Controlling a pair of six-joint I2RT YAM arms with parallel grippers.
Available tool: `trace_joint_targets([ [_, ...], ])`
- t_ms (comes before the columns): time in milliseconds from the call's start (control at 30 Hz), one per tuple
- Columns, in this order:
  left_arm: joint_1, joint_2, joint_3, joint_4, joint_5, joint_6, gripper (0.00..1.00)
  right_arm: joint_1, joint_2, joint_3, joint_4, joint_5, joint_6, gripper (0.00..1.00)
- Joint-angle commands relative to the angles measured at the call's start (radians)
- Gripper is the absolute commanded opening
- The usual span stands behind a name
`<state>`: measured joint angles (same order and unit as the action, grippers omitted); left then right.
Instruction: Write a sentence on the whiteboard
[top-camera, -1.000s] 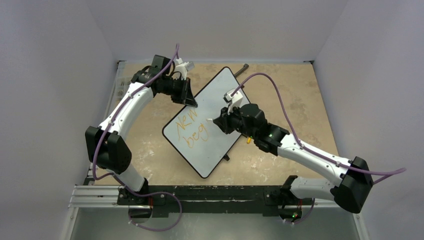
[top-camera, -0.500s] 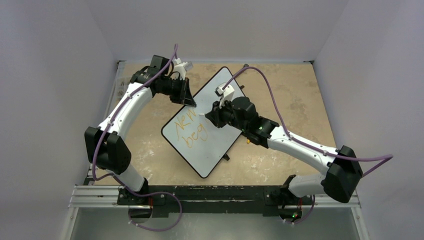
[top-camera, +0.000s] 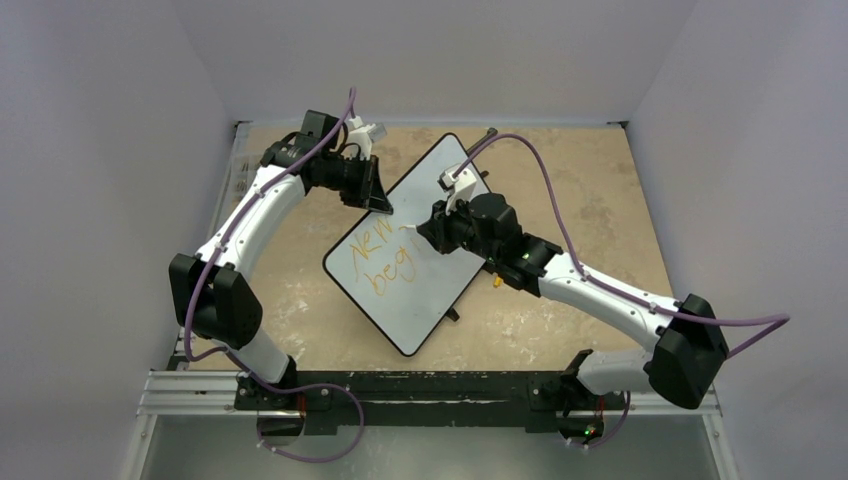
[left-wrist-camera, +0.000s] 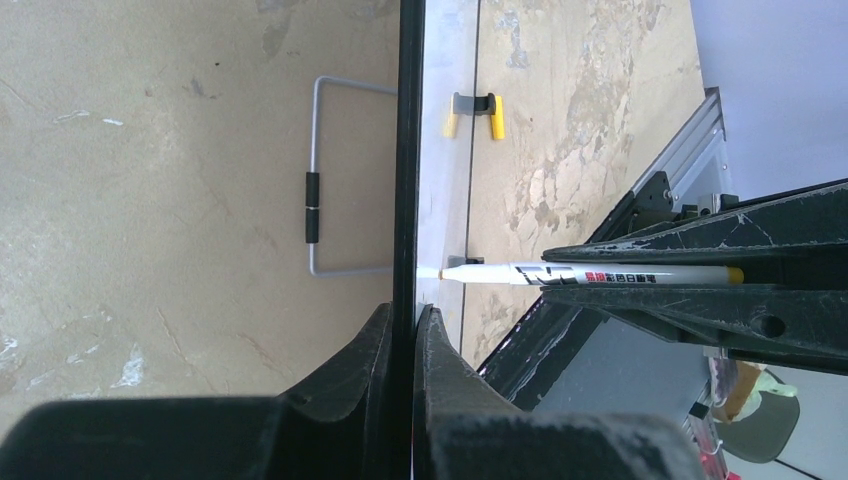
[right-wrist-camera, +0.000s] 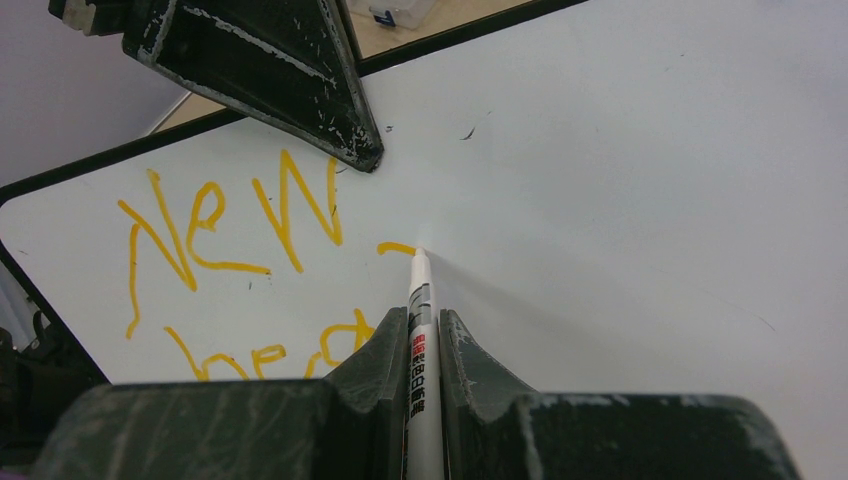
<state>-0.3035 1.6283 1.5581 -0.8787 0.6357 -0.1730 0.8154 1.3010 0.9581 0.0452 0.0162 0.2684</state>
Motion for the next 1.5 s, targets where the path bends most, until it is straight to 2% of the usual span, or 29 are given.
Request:
trace_joint_targets([
  [0,0.004,-0.037,0.006,0.003,-0.124,0.029,0.00,-0.005,-0.032,0.021,0.007,0.005,0.000,0.00],
  [267,0.004,-0.035,0.007,0.003,-0.128,0.029,0.00,-0.022,-0.089,-0.012,0.001,0.042,-0.015,0.00],
  [700,0.004,-0.038,0.007,0.003,-0.128,0.030,0.00,-0.030,-0.030,-0.045,0.012,0.020,-0.011,0.00],
  [1167,0.006,-0.039,0.009,0.002,-0.126,0.029,0.00,-0.029,-0.079,-0.174,0.010,0.009,0.012,0.00],
  [1467,0.006,-0.037,0.007,0.001,-0.126,0.029,0.00,-0.030,-0.082,-0.128,0.001,0.007,0.011,0.00],
])
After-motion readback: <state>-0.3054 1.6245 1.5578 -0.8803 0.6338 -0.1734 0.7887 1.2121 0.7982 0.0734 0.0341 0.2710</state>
